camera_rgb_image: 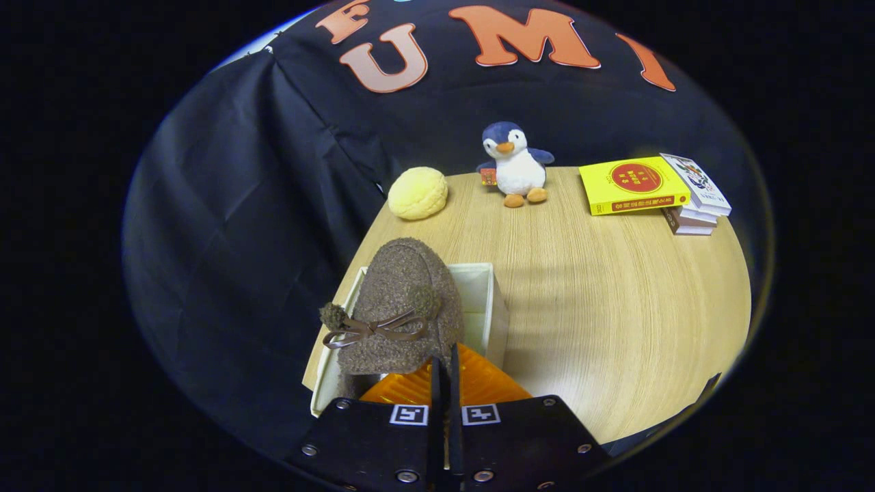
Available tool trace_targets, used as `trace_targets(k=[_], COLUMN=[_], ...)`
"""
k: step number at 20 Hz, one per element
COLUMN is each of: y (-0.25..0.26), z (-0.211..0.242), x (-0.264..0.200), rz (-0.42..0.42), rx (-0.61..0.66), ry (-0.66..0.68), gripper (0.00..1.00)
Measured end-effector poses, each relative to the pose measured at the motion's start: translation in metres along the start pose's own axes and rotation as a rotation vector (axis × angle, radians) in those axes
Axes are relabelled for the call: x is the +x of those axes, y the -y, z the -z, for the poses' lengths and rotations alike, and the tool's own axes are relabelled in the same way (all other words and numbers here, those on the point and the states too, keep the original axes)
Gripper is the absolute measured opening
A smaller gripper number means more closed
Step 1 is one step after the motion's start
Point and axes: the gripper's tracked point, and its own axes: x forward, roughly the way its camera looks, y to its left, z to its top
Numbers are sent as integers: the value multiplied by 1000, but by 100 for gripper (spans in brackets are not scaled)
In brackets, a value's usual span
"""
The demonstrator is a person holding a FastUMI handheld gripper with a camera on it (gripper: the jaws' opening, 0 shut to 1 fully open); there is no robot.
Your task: Open the storage box then place both shoes into the box .Put the left shoe in first, then the right shoe, with the right side of both shoes facing outward in a uniform manner.
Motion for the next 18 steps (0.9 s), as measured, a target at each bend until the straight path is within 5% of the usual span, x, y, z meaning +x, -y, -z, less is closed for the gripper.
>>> trace_targets(k=[8, 18], y=[6, -13], z=[38, 8], x=[42, -6], rz=[159, 16], rx=[-29, -22], ry=[-86, 30], gripper=[5, 30])
